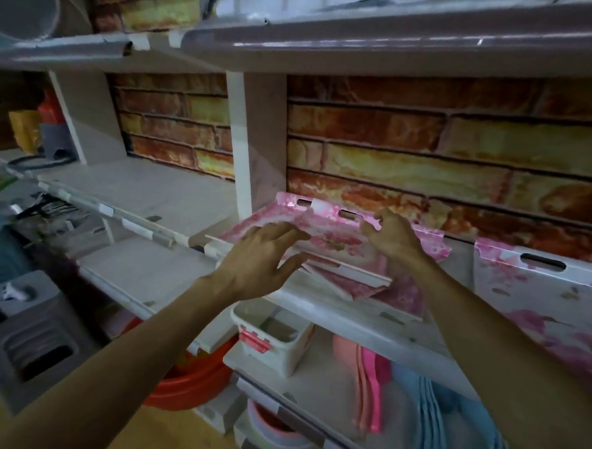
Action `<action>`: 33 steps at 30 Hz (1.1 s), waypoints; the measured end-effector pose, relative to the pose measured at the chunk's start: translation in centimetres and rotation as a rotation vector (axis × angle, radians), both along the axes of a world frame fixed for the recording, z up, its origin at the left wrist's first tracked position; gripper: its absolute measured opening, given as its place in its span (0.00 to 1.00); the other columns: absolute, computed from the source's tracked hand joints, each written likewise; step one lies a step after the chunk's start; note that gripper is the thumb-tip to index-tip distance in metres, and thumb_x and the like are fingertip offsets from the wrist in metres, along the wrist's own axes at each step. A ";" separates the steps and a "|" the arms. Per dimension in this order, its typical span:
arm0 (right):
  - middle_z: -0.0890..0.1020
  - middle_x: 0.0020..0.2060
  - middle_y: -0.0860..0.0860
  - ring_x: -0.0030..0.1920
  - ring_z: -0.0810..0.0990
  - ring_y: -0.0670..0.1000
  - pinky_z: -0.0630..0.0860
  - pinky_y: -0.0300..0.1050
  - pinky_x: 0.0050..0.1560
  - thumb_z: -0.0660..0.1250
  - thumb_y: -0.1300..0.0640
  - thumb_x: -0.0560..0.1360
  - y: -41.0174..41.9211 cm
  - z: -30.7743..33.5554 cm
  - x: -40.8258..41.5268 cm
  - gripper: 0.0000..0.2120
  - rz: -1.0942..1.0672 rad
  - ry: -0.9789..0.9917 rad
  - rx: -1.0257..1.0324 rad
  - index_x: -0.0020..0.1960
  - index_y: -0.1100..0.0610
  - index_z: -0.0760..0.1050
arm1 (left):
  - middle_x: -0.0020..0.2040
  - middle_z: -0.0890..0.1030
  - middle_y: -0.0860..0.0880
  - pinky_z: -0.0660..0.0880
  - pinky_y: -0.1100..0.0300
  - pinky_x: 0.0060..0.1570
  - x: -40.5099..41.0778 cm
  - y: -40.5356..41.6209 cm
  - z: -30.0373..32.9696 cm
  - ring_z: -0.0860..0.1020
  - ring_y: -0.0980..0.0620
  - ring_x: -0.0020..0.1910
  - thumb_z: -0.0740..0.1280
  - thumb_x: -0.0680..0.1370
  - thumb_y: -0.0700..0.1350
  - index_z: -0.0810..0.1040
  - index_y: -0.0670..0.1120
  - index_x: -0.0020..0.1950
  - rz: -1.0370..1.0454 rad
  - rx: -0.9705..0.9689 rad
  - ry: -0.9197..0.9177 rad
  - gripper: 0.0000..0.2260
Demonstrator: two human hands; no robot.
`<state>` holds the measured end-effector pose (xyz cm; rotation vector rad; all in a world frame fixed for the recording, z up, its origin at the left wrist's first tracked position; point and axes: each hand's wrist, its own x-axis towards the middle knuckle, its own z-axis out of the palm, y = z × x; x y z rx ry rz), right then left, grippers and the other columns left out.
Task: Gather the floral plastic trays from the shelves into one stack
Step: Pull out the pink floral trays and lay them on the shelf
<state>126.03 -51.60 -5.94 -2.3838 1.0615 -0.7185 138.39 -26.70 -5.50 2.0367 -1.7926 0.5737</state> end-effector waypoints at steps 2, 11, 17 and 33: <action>0.77 0.62 0.60 0.61 0.77 0.61 0.75 0.54 0.60 0.63 0.43 0.77 -1.6 -0.8 0.9 0.25 -0.065 0.047 0.034 0.67 0.57 0.70 | 0.62 0.79 0.48 0.75 0.50 0.58 1.5 -1.3 -0.6 0.78 0.46 0.59 0.62 0.80 0.52 0.76 0.48 0.65 -0.037 0.032 -0.022 0.16; 0.76 0.61 0.66 0.61 0.76 0.64 0.74 0.49 0.52 0.61 0.51 0.79 -5.8 -3.2 2.8 0.21 -0.281 0.146 0.148 0.64 0.67 0.71 | 0.52 0.84 0.50 0.74 0.52 0.49 5.7 -4.7 -3.3 0.81 0.47 0.49 0.60 0.81 0.51 0.82 0.47 0.56 -0.166 -0.029 -0.278 0.13; 0.80 0.61 0.61 0.55 0.80 0.59 0.76 0.44 0.49 0.67 0.55 0.76 -6.3 -3.5 3.2 0.14 -0.300 0.106 0.219 0.57 0.63 0.78 | 0.42 0.85 0.49 0.77 0.53 0.36 6.6 -5.8 -2.8 0.83 0.46 0.39 0.63 0.80 0.48 0.83 0.47 0.50 -0.313 -0.113 -0.333 0.10; 0.73 0.31 0.54 0.32 0.71 0.51 0.68 0.43 0.35 0.67 0.60 0.77 -7.3 0.0 4.6 0.11 -0.473 -0.338 0.451 0.36 0.60 0.73 | 0.42 0.86 0.55 0.77 0.58 0.28 11.6 -7.4 0.7 0.83 0.53 0.37 0.58 0.81 0.58 0.83 0.54 0.52 -0.540 -0.147 -0.181 0.16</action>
